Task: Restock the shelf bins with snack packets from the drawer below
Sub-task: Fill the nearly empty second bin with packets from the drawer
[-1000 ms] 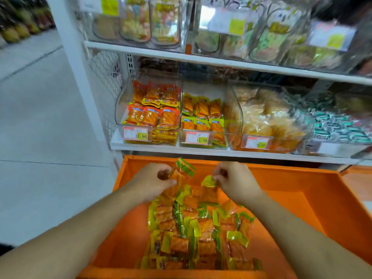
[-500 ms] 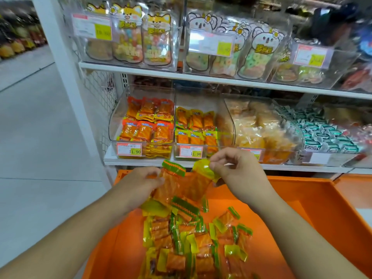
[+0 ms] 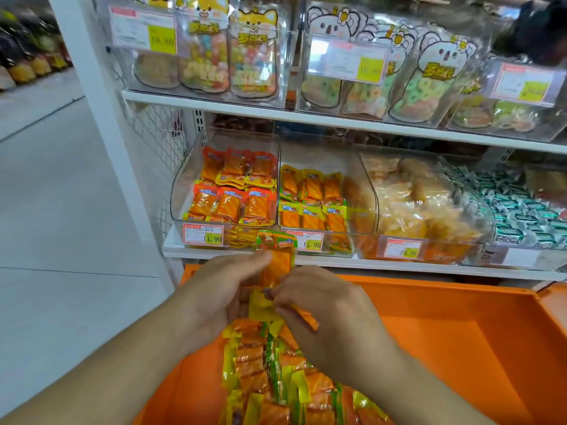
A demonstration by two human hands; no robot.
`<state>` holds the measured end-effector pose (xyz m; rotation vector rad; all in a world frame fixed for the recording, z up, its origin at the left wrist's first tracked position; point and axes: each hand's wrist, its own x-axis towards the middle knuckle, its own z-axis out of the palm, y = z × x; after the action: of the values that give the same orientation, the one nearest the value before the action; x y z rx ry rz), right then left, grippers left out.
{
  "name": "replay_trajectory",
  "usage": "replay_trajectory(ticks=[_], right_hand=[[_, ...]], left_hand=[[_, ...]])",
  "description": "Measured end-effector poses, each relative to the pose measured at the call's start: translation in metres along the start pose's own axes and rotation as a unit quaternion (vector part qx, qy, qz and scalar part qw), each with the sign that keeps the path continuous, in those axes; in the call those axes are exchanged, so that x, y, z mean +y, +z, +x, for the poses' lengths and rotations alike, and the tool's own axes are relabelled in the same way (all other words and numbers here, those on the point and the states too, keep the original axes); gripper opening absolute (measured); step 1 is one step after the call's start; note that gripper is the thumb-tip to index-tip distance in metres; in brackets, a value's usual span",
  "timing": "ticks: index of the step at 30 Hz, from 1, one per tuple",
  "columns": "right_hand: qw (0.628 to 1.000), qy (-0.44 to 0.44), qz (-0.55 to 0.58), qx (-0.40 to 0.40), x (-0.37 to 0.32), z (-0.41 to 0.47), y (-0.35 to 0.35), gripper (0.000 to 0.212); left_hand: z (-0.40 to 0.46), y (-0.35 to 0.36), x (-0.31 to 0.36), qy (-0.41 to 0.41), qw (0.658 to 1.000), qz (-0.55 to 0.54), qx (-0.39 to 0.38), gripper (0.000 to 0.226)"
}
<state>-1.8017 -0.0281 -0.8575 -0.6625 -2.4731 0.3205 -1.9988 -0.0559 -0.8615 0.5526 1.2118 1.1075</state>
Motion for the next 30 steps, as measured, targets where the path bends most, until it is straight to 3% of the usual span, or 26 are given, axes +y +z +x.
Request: replay_trajectory(ticks=[6, 10, 12, 14, 17, 19, 22, 25, 28, 30], right_hand=[[0.998, 0.024, 0.061, -0.011, -0.006, 0.000, -0.006, 0.010], [0.979, 0.181, 0.070, 0.065, -0.002, 0.002, -0.015, 0.031], [0.937, 0.302, 0.160, 0.076, 0.002, 0.004, -0.013, 0.029], [0.896, 0.364, 0.240, 0.081, 0.004, 0.006, -0.012, 0.039], [0.939, 0.293, 0.169, 0.054, 0.008, 0.006, -0.019, 0.084], [0.954, 0.256, 0.154, -0.005, 0.007, 0.009, -0.027, 0.094], [0.934, 0.302, 0.185, -0.039, 0.008, 0.012, -0.030, 0.072], [0.895, 0.368, 0.254, -0.007, 0.010, 0.013, -0.032, 0.059], [0.864, 0.380, 0.330, 0.025, 0.014, 0.013, -0.041, 0.041], [0.868, 0.370, 0.328, 0.036, 0.014, 0.012, -0.045, 0.020]], left_hand=[[-0.007, 0.002, -0.004, 0.043, 0.997, 0.050, 0.027, 0.025], [-0.015, 0.001, 0.001, 0.061, 0.996, 0.072, 0.005, 0.028], [-0.019, 0.001, 0.001, 0.088, 0.988, 0.129, 0.006, 0.031], [-0.022, 0.002, 0.000, 0.113, 0.972, 0.204, 0.005, 0.036], [-0.023, 0.003, -0.004, 0.135, 0.947, 0.292, -0.021, 0.050], [-0.022, 0.004, -0.007, 0.139, 0.935, 0.324, -0.043, 0.055], [-0.021, 0.003, -0.009, 0.134, 0.932, 0.335, -0.044, 0.054], [-0.025, 0.002, -0.005, 0.110, 0.944, 0.310, -0.036, 0.053], [-0.025, -0.001, 0.003, 0.096, 0.962, 0.257, 0.013, 0.055], [-0.024, -0.005, 0.007, 0.067, 0.972, 0.219, 0.060, 0.053]])
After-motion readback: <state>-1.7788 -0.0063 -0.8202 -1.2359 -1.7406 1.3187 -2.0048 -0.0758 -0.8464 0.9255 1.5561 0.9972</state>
